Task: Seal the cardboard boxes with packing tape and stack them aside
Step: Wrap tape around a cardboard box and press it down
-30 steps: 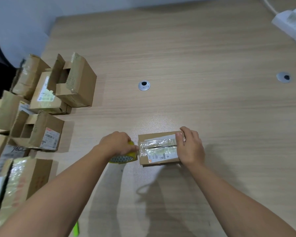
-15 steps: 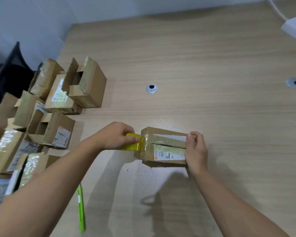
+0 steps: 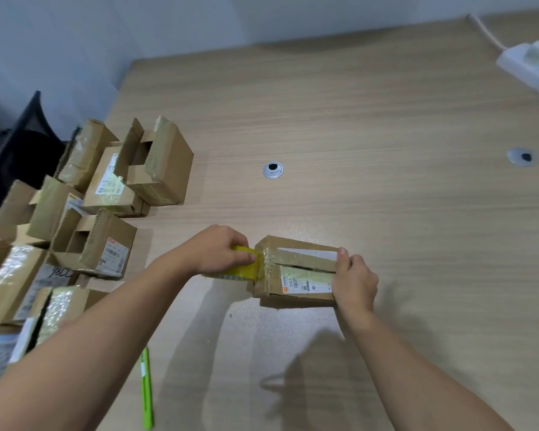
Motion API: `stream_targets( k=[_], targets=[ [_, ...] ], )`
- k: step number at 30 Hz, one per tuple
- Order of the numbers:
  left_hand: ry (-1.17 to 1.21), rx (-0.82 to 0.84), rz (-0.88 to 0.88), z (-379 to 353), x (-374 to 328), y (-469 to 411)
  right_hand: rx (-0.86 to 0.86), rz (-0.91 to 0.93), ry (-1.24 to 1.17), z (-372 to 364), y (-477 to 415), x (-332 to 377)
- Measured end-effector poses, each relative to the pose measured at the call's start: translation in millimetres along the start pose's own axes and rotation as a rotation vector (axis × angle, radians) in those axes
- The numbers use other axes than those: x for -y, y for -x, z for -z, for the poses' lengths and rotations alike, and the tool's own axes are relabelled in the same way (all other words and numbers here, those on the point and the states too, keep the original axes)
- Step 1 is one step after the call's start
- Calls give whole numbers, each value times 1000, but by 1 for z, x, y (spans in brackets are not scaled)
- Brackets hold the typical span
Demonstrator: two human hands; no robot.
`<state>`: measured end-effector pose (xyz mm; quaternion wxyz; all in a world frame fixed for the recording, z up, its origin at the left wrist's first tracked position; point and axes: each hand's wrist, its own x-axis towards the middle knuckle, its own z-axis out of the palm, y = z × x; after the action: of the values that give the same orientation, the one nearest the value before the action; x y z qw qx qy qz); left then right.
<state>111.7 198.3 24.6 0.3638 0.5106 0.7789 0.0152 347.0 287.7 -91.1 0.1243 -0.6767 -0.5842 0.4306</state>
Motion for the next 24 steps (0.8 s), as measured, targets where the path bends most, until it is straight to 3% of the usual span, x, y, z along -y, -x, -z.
stream_targets(
  k=[5, 12, 17, 21, 24],
  targets=[
    [12, 18, -8, 9, -16, 2, -10, -7, -58, 6, -3, -4],
    [-209, -10, -44, 23, -54, -6, -24, -34, -187, 13, -5, -9],
    [-262, 14, 25, 23, -62, -8, 78, 98, 45, 20, -8, 4],
    [-282, 27, 54, 15, -67, -10, 173, 374, 105, 24, 11, 31],
    [-261, 32, 45, 12, -75, -12, 329, 342, 34, 15, 25, 44]
  ],
)
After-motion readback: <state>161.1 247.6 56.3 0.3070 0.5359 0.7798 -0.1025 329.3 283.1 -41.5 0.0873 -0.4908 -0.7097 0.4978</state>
